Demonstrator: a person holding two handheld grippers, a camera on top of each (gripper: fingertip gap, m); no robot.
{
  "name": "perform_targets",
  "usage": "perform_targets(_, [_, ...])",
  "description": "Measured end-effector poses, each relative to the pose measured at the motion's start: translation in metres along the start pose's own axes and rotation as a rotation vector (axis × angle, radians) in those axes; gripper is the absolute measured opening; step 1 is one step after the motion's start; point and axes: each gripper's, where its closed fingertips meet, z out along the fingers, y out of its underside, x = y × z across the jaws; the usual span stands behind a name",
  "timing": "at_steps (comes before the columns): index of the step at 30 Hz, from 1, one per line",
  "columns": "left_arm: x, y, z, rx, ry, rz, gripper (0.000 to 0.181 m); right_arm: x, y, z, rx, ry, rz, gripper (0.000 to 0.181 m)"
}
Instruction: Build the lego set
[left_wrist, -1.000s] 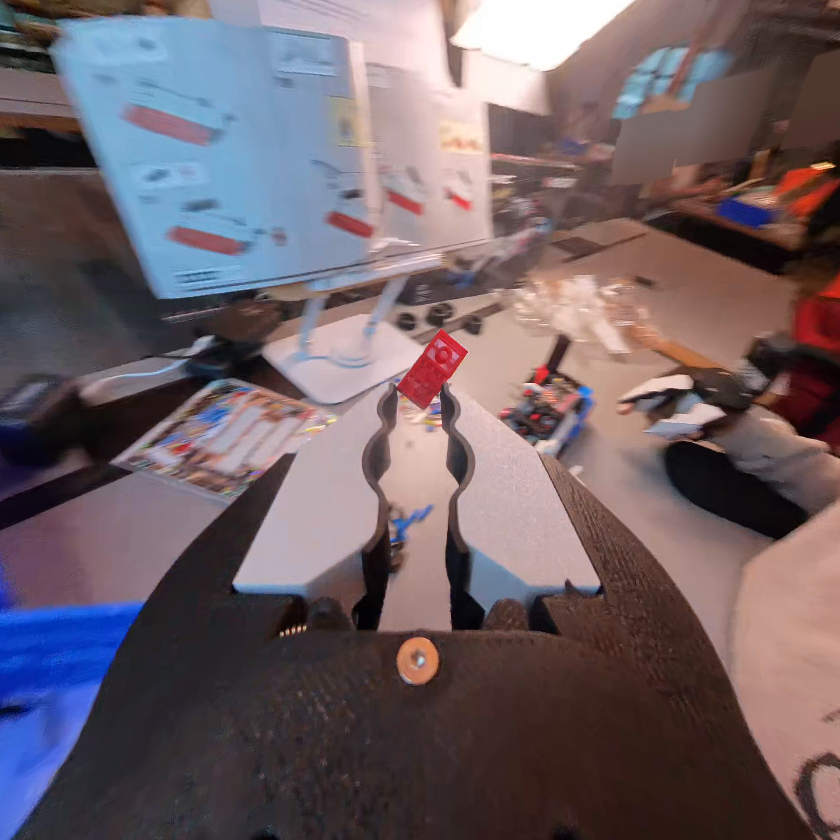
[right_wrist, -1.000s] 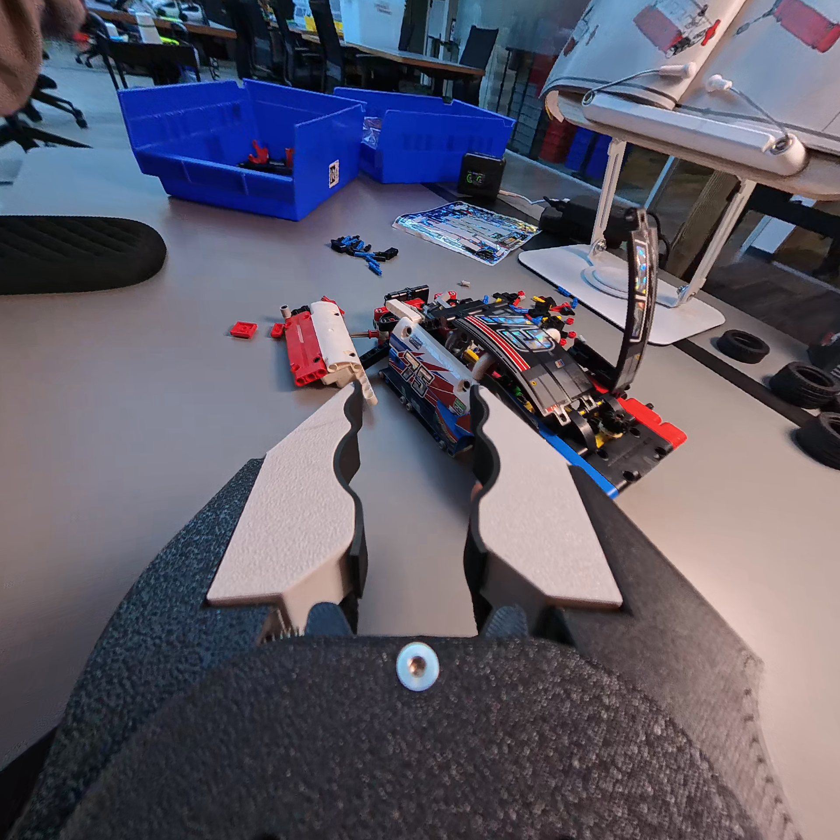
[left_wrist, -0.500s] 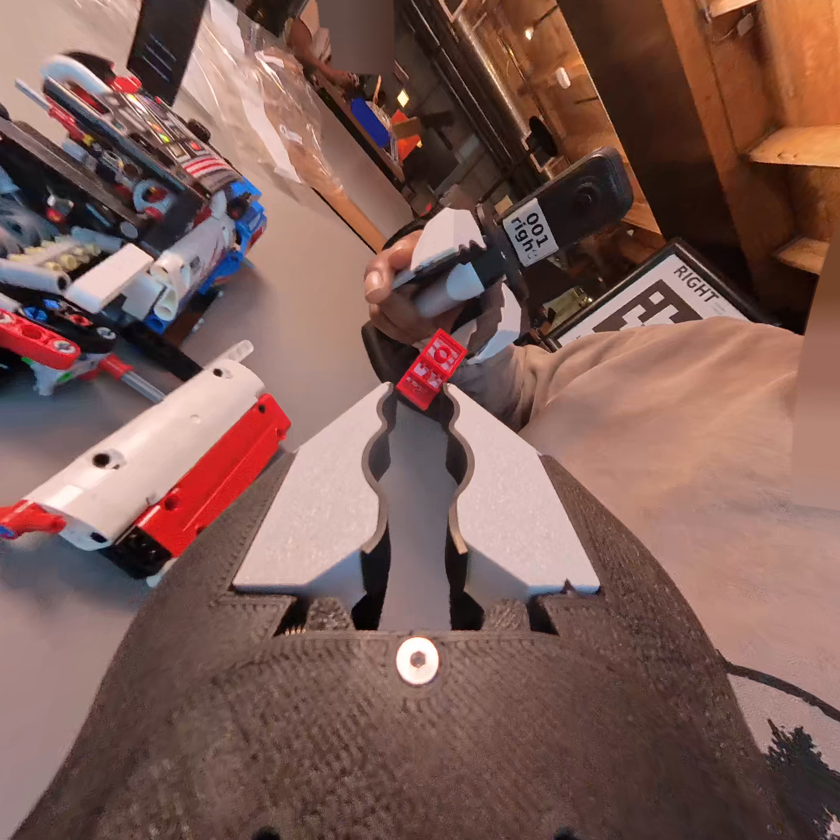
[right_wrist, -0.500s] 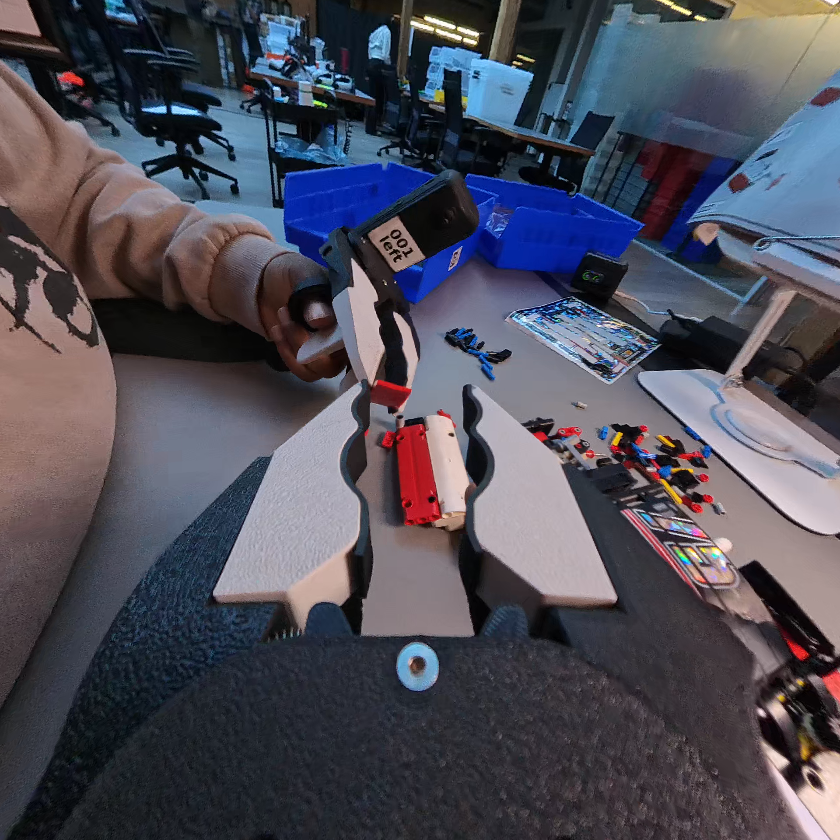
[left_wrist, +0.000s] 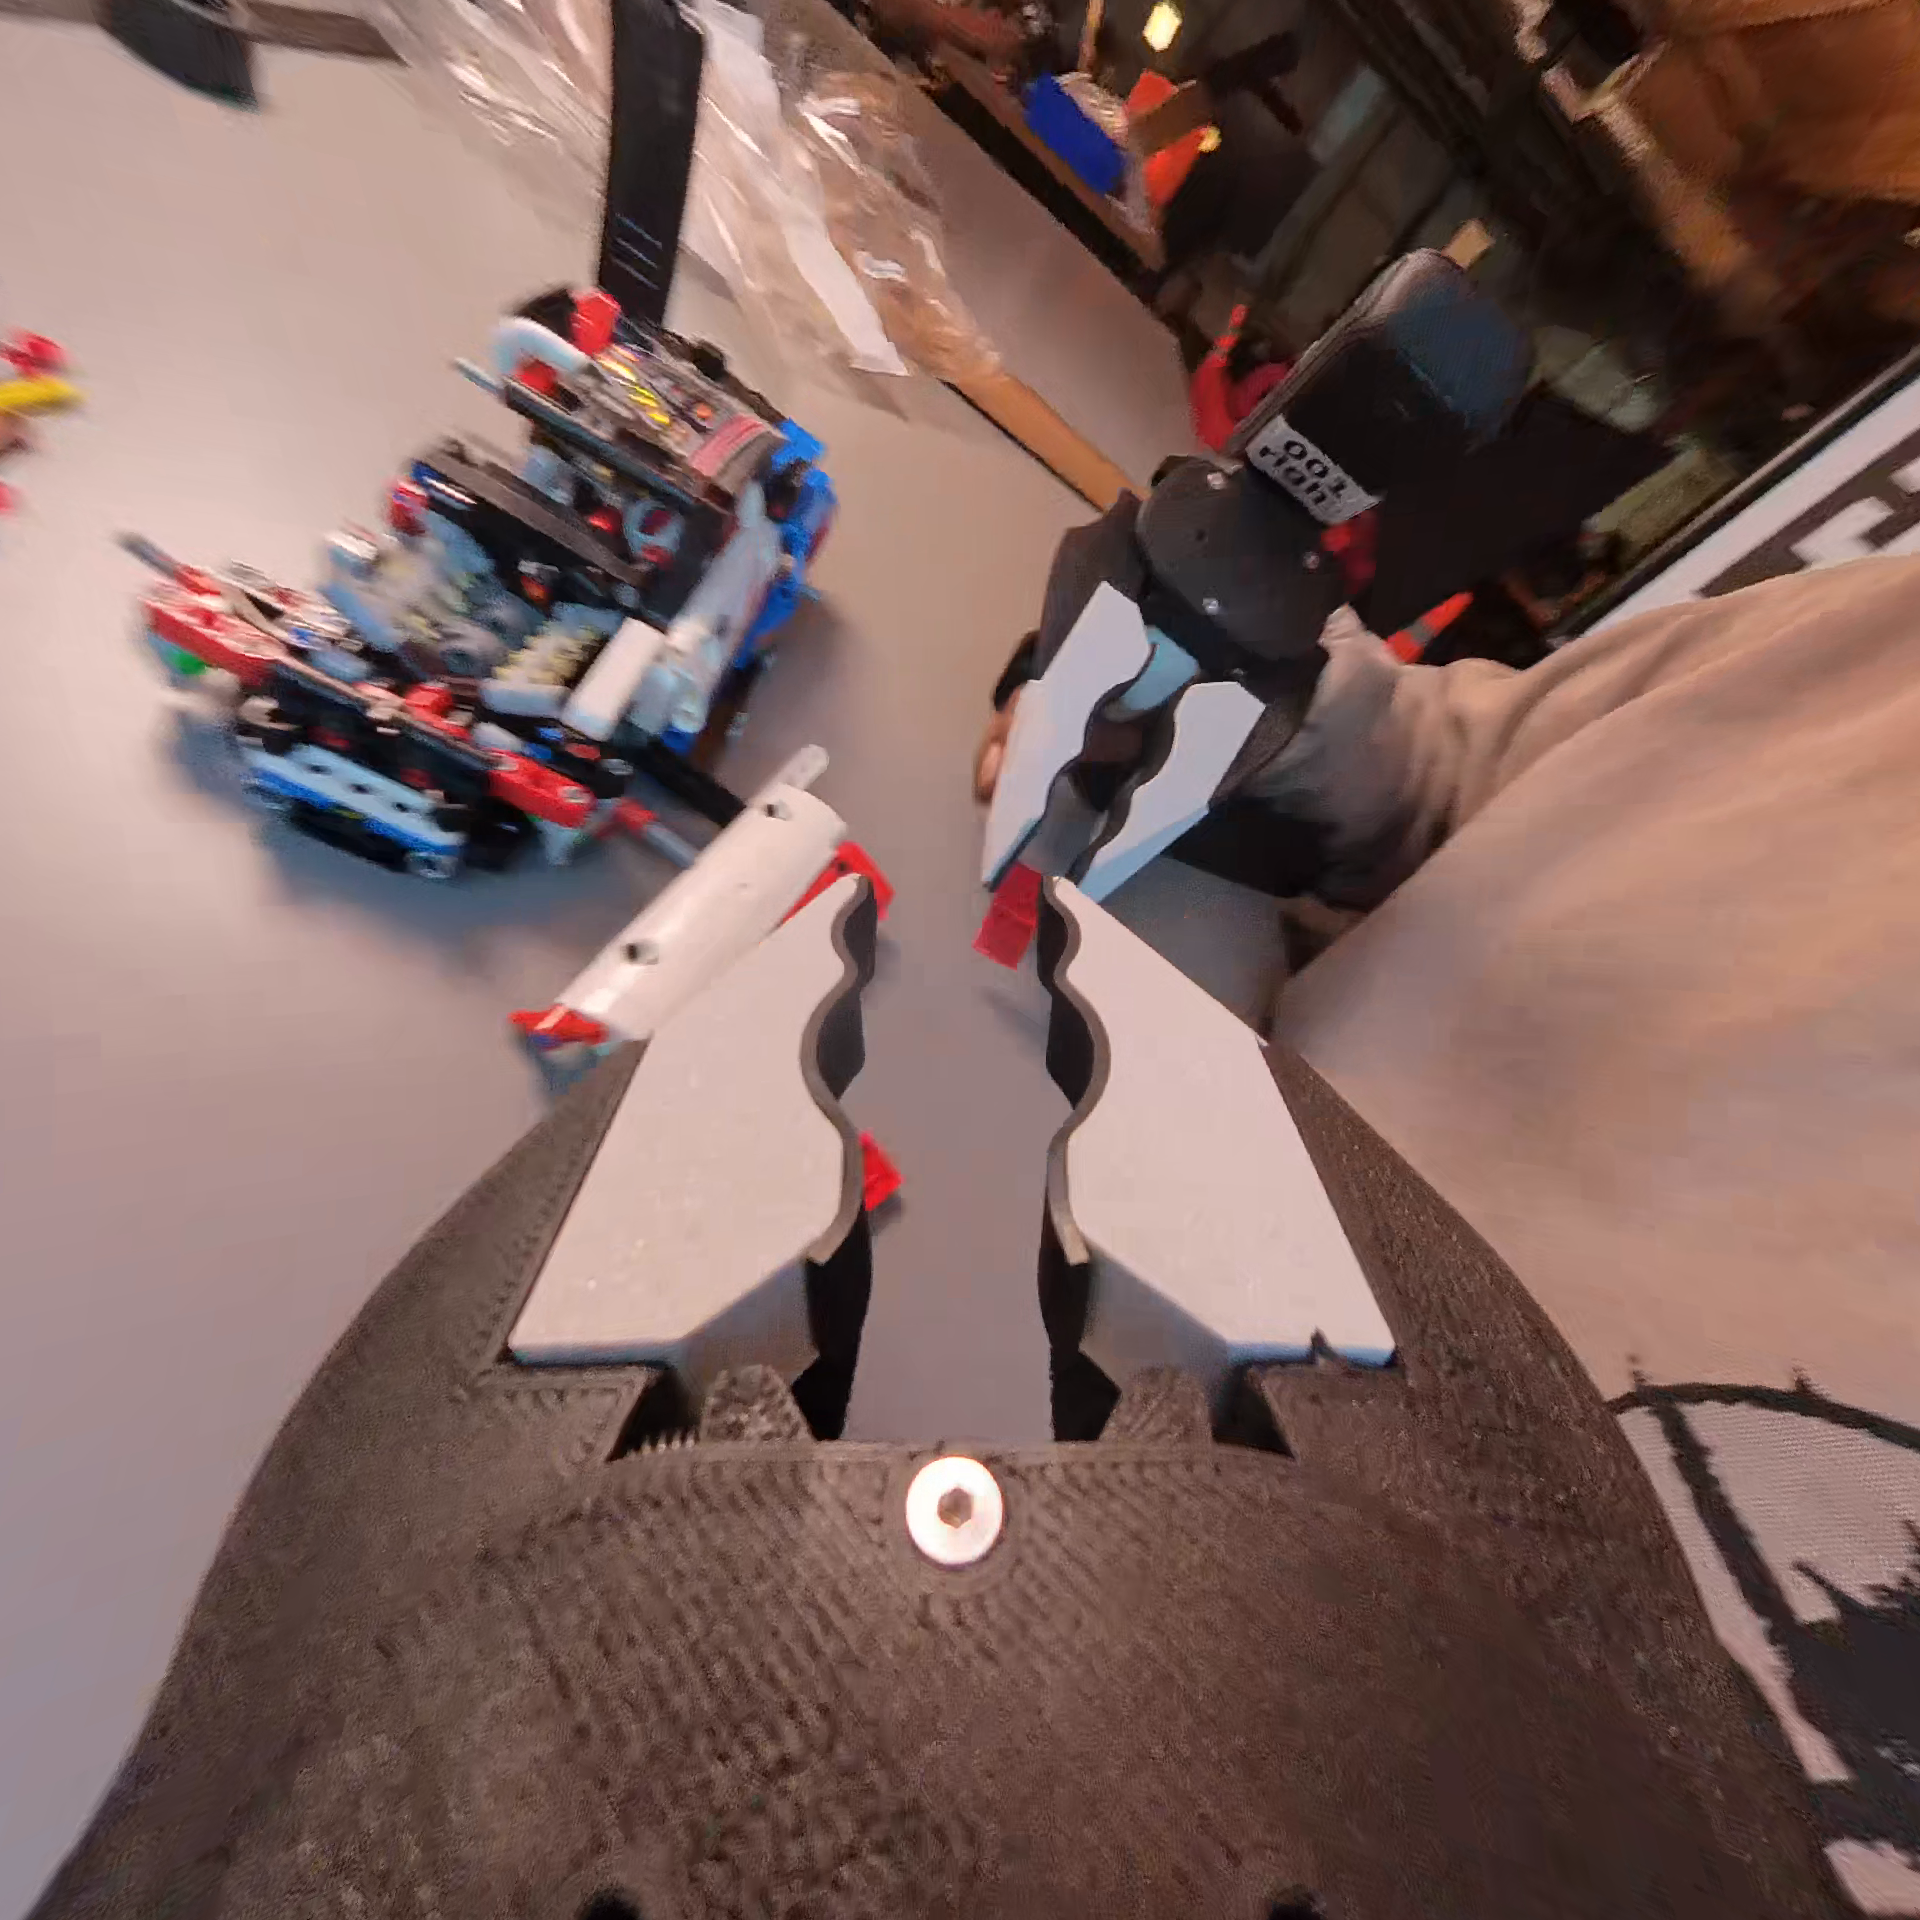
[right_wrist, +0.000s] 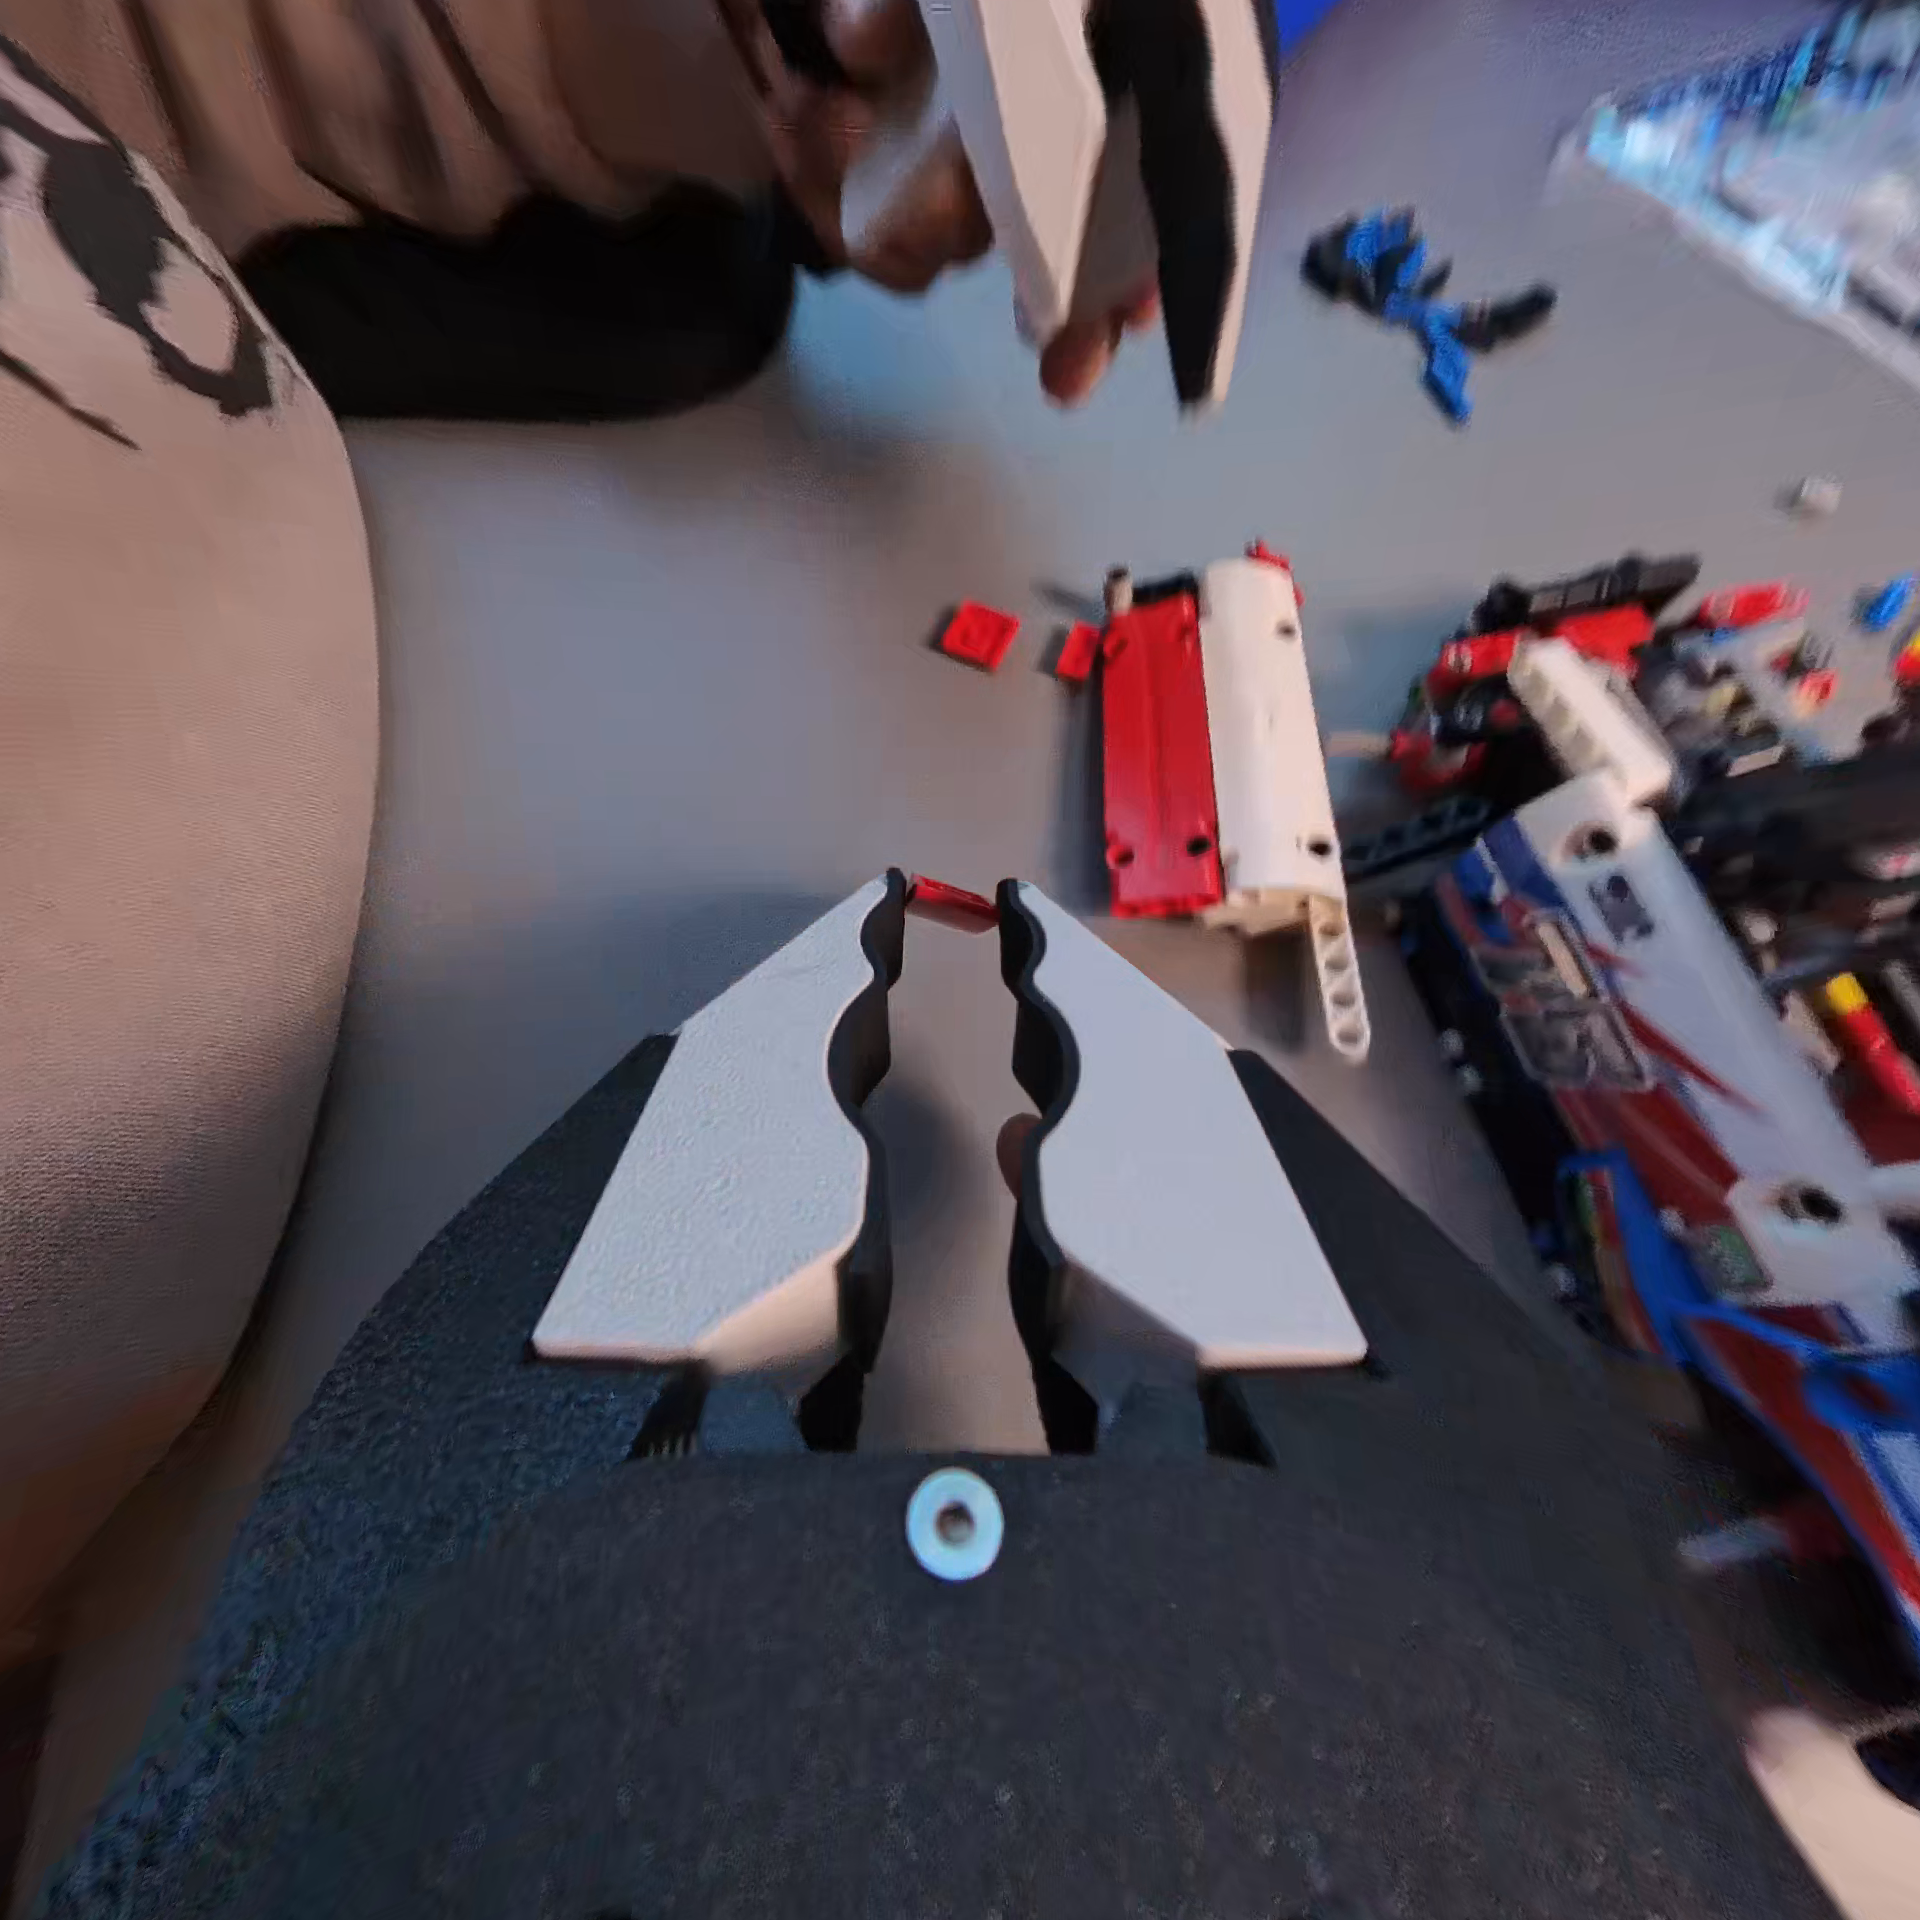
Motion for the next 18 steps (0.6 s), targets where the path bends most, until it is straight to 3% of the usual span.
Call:
perform_targets(3, [-0.022,0.009,-0.025,-0.103,-0.174,0.185,0.027,0.002,0.023,0.003,-0.113,-0.081,0.219,0.014])
perform_targets(7, [-0.031,0.048,-0.022,-0.293,-0.229,0.325,0.024,0.014,0.028,0.001,-0.158,-0.096,0.335,0.013])
perform_targets(12, [-0.025,0.078,-0.005,-0.462,-0.217,0.437,0.026,0.025,0.03,-0.001,-0.215,-0.05,0.214,0.019])
perform_targets(18, [-0.027,0.088,0.002,-0.532,-0.246,0.537,0.017,0.031,-0.003,-0.009,-0.06,0.008,0.077,0.028])
